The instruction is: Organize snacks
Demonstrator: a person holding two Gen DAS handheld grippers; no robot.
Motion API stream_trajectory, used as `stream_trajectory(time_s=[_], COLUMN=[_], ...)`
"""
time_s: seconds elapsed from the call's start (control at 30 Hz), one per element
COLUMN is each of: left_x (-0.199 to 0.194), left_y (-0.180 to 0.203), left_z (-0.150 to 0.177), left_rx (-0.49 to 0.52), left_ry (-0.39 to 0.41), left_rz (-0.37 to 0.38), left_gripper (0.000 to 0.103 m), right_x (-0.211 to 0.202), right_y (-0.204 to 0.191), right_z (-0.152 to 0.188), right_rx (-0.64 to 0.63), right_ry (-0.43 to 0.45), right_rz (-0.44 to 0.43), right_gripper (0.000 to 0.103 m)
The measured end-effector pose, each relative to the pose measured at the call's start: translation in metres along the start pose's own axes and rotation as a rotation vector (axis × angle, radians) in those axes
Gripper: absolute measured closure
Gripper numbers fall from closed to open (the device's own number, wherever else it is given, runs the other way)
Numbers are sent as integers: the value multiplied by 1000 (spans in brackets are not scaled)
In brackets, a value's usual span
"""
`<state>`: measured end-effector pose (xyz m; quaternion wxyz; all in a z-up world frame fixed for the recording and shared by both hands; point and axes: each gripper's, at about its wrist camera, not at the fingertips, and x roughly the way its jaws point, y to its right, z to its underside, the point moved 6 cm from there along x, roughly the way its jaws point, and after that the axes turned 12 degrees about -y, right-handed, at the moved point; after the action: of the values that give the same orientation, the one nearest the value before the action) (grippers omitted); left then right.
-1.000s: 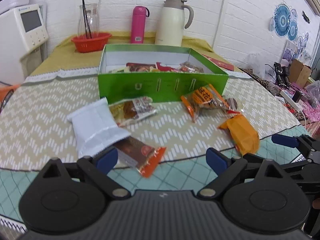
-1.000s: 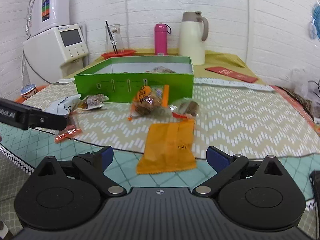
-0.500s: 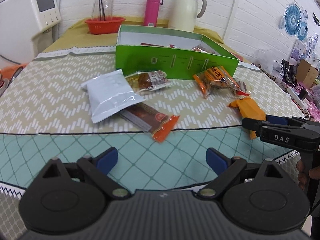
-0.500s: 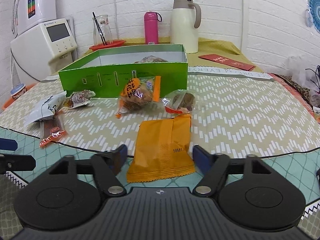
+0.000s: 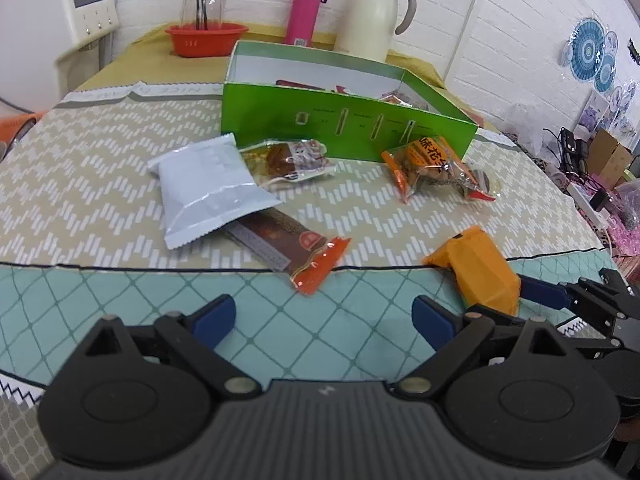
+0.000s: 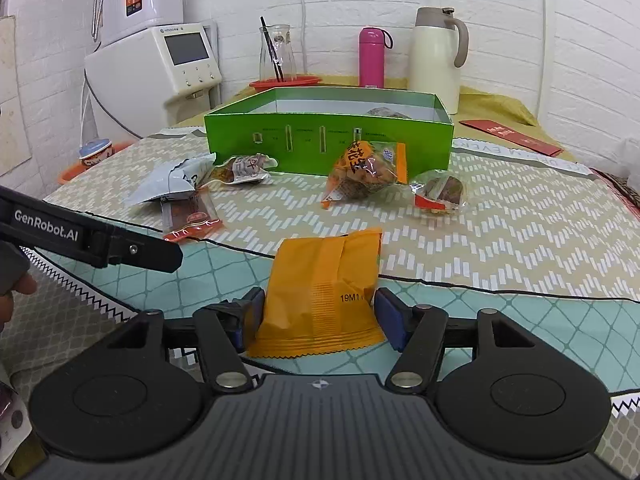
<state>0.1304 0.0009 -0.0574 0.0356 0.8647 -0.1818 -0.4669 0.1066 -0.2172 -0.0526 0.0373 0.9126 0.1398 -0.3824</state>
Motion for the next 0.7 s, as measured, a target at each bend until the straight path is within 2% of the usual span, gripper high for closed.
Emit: stream_trajectory(time_s=[0.17, 0.27, 0.6, 0.63, 0.7], left_x=[2, 9, 37, 39, 44], left_y=[25, 48, 86, 89, 93], left_z=[-10, -17, -24, -23, -22], left_rx=[31, 78, 173, 184, 207], left_ry=[-10, -30, -105, -113, -133], left_rz=[131, 183, 278, 280, 285], left_gripper=[10, 10, 12, 14, 32], right_x=[-7, -10, -17, -17, -16], right_y=[-1, -2, 2, 4, 4], right_z=[8, 11, 22, 23, 22], right_rx=[18, 21, 8, 14, 14], right_ry=[-15, -17, -28, -22, -15], right_rz=[24, 36, 40, 33, 37], right_gripper=[0, 0, 0, 0, 0])
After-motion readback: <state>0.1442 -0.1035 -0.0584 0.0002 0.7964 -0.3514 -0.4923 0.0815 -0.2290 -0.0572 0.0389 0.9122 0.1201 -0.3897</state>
